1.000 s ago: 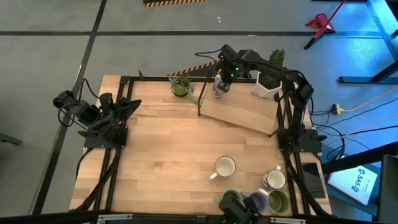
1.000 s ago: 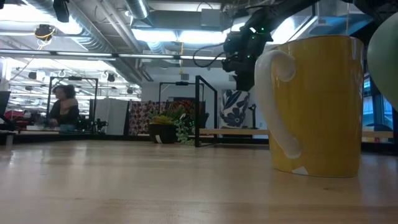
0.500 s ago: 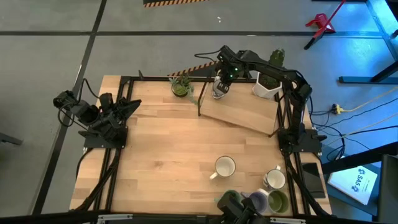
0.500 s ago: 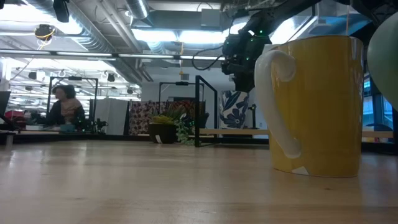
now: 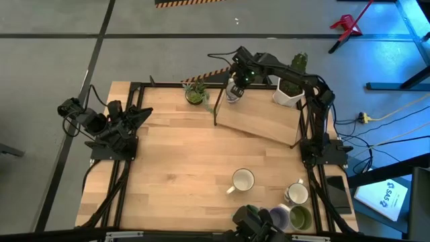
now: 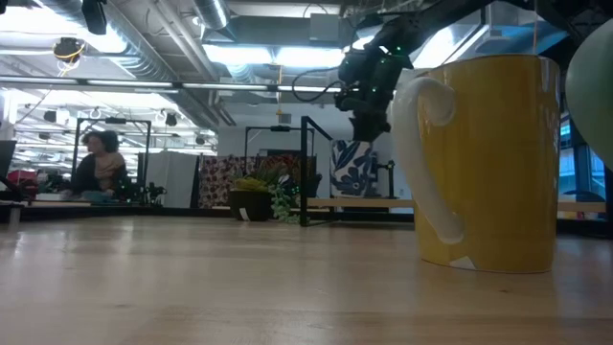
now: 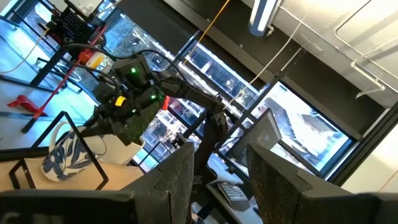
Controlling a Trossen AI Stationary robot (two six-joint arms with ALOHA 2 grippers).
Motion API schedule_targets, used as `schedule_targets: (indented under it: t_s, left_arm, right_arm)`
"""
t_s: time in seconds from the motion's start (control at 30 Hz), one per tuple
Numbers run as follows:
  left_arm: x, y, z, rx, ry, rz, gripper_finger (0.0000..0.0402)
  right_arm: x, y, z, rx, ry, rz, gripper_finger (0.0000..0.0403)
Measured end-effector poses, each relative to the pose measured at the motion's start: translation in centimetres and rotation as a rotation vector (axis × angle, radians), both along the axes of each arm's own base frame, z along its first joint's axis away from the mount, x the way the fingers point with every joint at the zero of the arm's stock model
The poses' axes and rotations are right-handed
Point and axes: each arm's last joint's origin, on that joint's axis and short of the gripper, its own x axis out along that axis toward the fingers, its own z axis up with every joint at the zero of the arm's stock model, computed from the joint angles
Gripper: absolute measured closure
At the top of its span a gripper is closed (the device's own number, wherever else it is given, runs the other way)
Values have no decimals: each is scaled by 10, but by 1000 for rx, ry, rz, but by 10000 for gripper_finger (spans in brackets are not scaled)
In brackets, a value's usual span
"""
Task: Place coffee mugs
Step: Put the left blue patterned mug on the shelf
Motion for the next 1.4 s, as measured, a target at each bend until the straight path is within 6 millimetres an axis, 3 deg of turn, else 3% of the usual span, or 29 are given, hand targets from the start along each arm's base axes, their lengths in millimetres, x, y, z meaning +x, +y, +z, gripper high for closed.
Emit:
schedule_targets:
  t_s: [1.17,1.27,1.4]
  left_arm:
    - [0,0,0,2,0,-2,259]
    - [0,0,0,3,0,-3,259]
    - [0,0,0,3,0,-3,259]
  right_arm:
    - [2,-3,-10,-14,46,11,383]
    - [2,-3,-10,-12,48,14,369]
    - [2,-3,-11,-16,59,9,315]
